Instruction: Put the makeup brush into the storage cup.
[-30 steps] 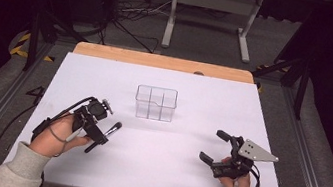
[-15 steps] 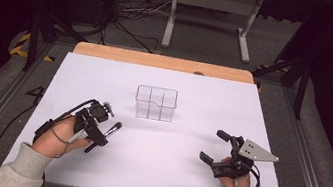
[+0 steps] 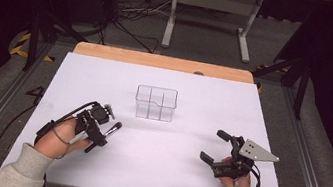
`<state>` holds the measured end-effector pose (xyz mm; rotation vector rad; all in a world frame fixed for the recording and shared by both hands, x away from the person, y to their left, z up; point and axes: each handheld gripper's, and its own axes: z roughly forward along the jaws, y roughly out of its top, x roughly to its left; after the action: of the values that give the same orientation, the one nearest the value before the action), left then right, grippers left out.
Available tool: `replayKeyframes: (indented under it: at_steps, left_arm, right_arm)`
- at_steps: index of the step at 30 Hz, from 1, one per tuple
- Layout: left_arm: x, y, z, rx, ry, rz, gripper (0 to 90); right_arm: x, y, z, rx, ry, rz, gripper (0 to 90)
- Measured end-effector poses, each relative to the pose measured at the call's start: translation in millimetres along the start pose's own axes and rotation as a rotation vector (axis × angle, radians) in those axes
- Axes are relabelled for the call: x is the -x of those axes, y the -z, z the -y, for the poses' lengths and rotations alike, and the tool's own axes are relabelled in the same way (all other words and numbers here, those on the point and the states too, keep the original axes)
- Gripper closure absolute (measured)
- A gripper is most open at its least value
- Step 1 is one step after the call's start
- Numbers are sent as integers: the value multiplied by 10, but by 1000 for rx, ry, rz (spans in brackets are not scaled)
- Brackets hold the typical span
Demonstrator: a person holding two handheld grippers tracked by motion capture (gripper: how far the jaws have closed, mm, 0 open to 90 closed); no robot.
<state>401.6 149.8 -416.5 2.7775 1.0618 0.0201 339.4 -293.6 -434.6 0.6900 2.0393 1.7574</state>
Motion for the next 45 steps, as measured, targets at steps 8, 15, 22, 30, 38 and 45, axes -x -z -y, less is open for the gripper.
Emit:
replayKeyframes:
  at_steps: [8, 15, 22, 30, 38, 45]
  left_arm:
    - [-20, -12, 3, -6, 12, 15, 517]
    - [-17, -25, 14, -9, 11, 8, 596]
    - [-19, -39, 15, -21, 21, 28, 673]
    - [-37, -57, 15, -28, 30, 42, 732]
    - [-69, -79, 21, -32, 49, 67, 774]
    - [-75, -80, 21, -30, 54, 71, 782]
  right_arm:
    - [0, 1, 0, 2, -2, 1, 6]
    - [3, 1, 1, 1, -3, 1, 6]
    - [4, 1, 2, 2, -2, 0, 6]
    - [4, 1, 1, 3, -2, 1, 7]
    - [5, 3, 1, 3, -5, 1, 7]
    - [7, 2, 1, 2, -4, -1, 7]
